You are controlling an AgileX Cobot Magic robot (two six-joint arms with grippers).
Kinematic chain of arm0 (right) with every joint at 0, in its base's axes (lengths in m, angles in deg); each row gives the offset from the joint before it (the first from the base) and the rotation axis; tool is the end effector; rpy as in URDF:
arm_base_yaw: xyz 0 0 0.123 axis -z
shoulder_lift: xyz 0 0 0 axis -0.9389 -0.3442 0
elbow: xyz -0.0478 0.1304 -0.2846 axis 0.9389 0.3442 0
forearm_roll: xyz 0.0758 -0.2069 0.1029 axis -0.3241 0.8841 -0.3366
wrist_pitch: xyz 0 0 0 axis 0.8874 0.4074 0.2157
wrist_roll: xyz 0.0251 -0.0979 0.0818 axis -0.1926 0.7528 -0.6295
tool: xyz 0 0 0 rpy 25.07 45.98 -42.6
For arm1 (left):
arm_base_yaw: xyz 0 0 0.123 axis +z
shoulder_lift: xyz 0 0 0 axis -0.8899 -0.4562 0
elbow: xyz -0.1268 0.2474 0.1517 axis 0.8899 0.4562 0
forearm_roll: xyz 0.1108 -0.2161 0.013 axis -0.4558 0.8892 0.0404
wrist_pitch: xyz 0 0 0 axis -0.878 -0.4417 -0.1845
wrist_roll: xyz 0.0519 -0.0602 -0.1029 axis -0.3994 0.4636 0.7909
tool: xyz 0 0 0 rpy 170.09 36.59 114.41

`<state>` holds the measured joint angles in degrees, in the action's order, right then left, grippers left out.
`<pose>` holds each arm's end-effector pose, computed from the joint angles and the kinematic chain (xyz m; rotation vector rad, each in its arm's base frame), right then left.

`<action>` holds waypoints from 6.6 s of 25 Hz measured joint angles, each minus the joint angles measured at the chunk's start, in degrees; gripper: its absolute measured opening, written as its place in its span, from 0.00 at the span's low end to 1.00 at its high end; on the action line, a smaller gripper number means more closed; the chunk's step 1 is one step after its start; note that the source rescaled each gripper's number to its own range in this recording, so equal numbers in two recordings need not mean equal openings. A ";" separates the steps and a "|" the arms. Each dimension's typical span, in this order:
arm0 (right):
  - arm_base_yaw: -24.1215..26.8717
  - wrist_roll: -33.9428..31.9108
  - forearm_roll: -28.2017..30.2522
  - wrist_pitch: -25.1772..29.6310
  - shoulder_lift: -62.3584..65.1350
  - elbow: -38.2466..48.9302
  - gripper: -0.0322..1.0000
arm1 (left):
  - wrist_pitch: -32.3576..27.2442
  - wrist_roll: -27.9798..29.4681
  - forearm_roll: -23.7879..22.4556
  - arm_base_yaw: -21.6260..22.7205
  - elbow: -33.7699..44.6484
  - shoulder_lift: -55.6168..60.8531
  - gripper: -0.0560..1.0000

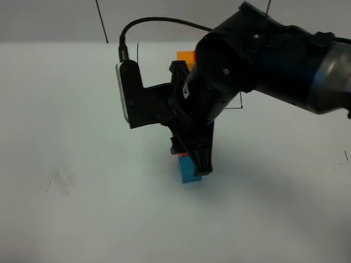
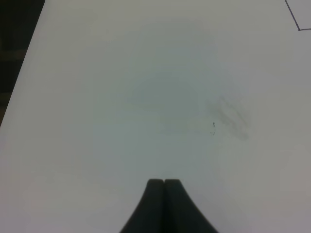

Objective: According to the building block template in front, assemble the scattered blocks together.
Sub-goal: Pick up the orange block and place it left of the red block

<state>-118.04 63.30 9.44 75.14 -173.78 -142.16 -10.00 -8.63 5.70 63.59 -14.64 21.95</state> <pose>0.2611 0.3023 0.2735 -2.1547 1.6902 0.0414 -0.0118 0.0097 0.2563 0.0557 2.0411 0.1563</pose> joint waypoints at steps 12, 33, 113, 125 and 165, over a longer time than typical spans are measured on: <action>-0.59 13.25 -7.87 -0.19 -14.21 -8.86 0.45 | 0.00 0.00 0.00 0.00 0.00 0.00 0.05; -0.59 17.91 -9.73 -5.07 -20.78 -9.58 0.45 | 0.00 0.06 0.00 0.00 0.00 0.00 0.05; 5.78 17.67 -12.91 -6.10 -26.92 -9.64 0.45 | 0.00 0.17 0.00 0.00 0.00 0.00 0.05; 6.55 20.30 -14.78 -6.17 -27.65 -9.64 0.45 | 0.00 0.17 0.00 0.00 0.00 0.00 0.05; 9.32 13.34 -13.81 -7.94 -28.74 -9.69 0.45 | 0.00 0.17 0.00 0.00 0.00 0.00 0.05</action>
<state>-108.72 76.64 -4.37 67.20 -202.52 -151.85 -10.00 -8.47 5.70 63.59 -14.64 21.95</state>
